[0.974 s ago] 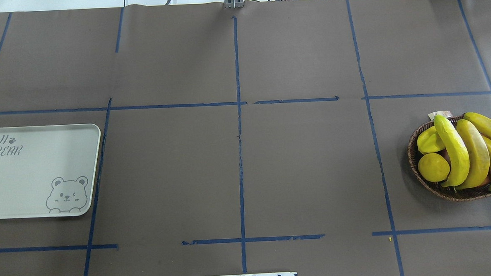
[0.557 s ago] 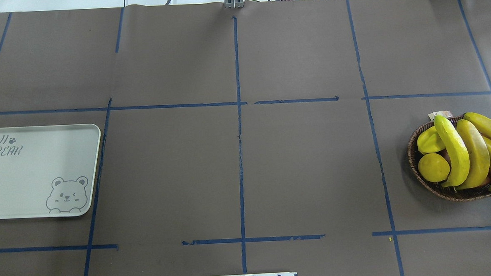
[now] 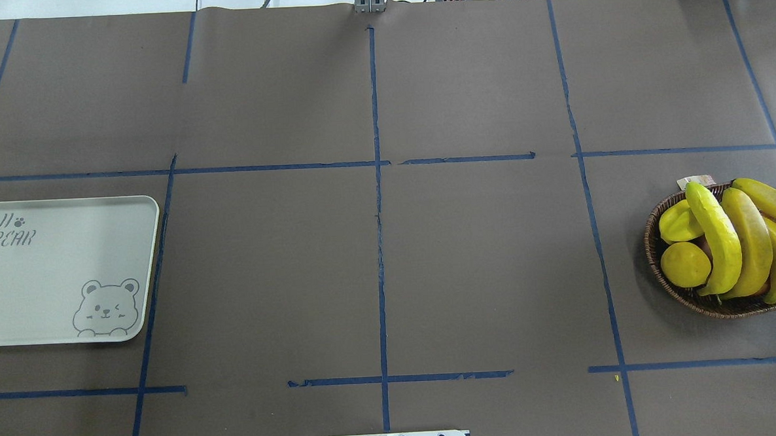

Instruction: Transfer all bananas from basket to plate

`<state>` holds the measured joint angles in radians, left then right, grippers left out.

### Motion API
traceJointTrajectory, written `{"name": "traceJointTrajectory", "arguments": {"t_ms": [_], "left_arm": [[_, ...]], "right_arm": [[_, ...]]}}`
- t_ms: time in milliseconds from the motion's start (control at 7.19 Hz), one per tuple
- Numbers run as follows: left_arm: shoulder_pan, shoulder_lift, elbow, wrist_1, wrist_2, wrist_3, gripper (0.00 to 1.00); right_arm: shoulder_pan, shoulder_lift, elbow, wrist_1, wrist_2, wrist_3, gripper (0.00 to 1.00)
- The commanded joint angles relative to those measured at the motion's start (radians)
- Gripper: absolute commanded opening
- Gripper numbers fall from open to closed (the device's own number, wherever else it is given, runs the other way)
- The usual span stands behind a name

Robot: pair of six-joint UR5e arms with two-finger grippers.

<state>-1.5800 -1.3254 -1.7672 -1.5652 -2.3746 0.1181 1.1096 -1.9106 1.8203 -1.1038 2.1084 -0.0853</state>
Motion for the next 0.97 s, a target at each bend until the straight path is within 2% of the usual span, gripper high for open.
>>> {"name": "traceJointTrajectory", "arguments": {"t_ms": [0,139,278,418,557,696,835], "left_arm": [[0.0,0.0,0.0,0.001,0.0,0.0,1.0],[0.002,0.0,0.006,-0.001,0.0,0.0,1.0],[0.002,0.0,0.009,-0.001,0.0,0.0,1.0],[0.002,0.0,0.009,-0.001,0.0,0.0,1.0],[0.002,0.0,0.009,-0.001,0.0,0.0,1.0],[0.002,0.0,0.009,-0.001,0.0,0.0,1.0],[0.002,0.0,0.009,-0.001,0.0,0.0,1.0]], "right_arm": [[-0.008,-0.002,-0.012,-0.001,-0.001,-0.008,0.78],[-0.016,-0.001,-0.013,-0.001,-0.001,-0.008,0.72],[-0.017,0.004,-0.013,-0.001,-0.001,-0.008,0.61],[-0.017,0.005,-0.013,-0.001,-0.001,-0.008,0.45],[-0.017,0.005,-0.013,0.001,0.001,-0.008,0.23],[-0.016,0.005,-0.012,0.004,0.004,-0.008,0.07],[-0.014,0.002,-0.009,0.004,0.01,-0.008,0.04]]}}
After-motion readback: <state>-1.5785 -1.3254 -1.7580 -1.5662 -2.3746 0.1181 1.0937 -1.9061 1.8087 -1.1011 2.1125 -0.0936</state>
